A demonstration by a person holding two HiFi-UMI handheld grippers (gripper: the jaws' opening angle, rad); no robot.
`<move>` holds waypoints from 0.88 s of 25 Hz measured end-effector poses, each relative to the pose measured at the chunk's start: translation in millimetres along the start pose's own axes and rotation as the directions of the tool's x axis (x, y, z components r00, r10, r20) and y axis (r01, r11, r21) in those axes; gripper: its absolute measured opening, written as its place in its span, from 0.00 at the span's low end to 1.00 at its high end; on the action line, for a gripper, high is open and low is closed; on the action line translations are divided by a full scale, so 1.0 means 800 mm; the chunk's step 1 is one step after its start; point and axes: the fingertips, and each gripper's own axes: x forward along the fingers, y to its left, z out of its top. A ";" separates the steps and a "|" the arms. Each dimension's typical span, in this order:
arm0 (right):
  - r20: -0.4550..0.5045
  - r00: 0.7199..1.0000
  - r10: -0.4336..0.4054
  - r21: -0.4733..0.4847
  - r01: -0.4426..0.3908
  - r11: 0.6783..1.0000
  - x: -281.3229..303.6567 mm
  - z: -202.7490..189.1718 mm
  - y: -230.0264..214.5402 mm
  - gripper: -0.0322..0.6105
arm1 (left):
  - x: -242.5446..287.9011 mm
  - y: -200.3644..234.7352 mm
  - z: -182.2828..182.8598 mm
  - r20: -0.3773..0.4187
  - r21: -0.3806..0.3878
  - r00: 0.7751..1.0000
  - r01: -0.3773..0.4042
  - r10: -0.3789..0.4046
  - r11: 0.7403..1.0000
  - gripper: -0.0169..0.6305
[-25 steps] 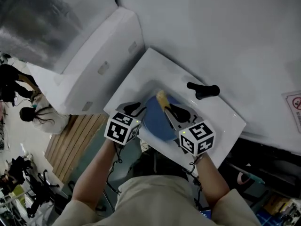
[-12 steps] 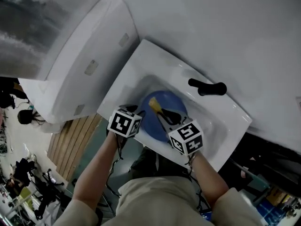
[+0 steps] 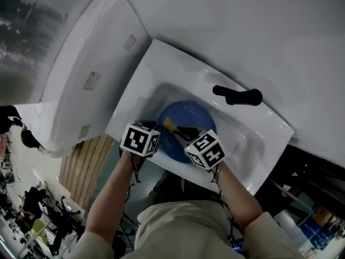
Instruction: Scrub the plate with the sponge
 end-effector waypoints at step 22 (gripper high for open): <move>-0.205 0.939 -0.277 -0.190 0.239 0.952 0.027 -0.045 -0.134 0.15 | -0.007 0.011 0.012 0.065 -0.060 0.996 -0.057 0.061 0.997 0.11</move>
